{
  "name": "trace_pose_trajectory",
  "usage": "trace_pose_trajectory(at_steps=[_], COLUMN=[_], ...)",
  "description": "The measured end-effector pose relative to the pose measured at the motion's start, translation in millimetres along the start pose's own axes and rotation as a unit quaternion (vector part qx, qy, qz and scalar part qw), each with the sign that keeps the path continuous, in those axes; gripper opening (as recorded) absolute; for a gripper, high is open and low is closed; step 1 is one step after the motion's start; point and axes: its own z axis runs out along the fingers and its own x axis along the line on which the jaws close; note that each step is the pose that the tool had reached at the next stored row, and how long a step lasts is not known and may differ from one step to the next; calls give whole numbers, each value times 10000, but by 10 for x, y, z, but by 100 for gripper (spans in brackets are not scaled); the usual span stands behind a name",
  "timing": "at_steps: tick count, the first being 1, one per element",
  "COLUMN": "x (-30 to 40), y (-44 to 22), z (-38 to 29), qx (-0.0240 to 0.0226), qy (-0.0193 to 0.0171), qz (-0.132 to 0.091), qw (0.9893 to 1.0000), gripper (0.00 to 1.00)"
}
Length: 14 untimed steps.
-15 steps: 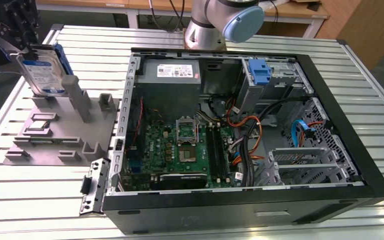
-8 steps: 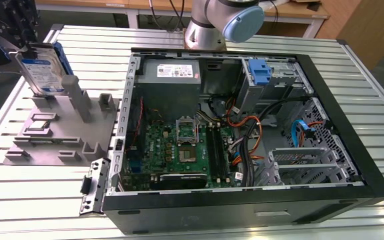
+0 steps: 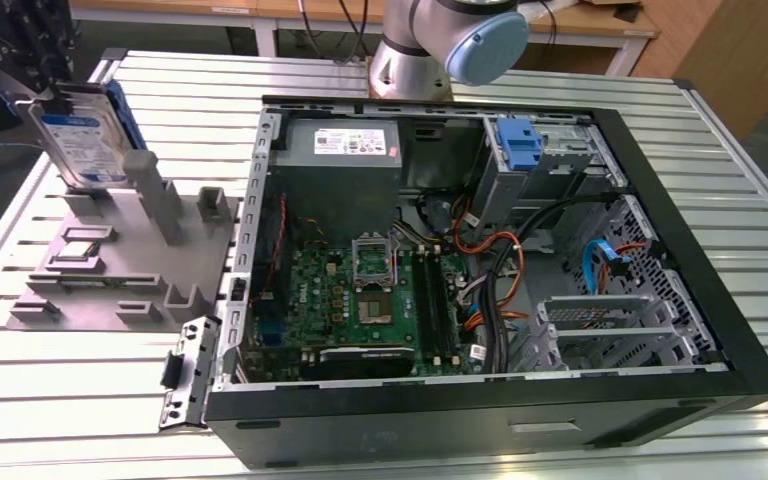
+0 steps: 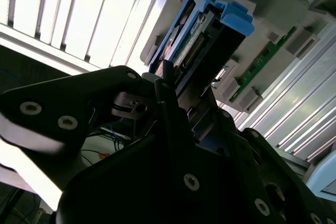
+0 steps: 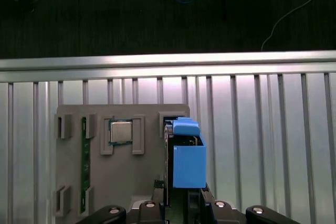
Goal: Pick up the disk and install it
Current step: 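Pick up the disk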
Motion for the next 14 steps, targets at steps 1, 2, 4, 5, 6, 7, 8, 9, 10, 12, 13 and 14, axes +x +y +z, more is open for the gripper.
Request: trace_pose_trajectory(at_steps=[1,2,4,5,6,7,8,9,10,12,13,14], x=[-1,-1,-3,-4,-5,-5,-6,-8,-9,-11,-12,-13], y=[1,1,3,4,5,6,7,8,9,12,13,14], z=[-18,-34,-77,-103,-128,-157,-186,-214,-250,-319,-353,-385], qx=[-1,0,0,0,0,0,0,1,0,0,0,0], qy=[0,0,0,0,0,0,0,-1,0,0,0,0], qz=[0,0,0,0,0,0,0,0,0,0,0,0], qw=[10000,10000,10000,10000,10000,10000,10000,10000,10000,10000,10000,10000], gripper=[35,35,35,35,35,35,35,35,35,35,35,35])
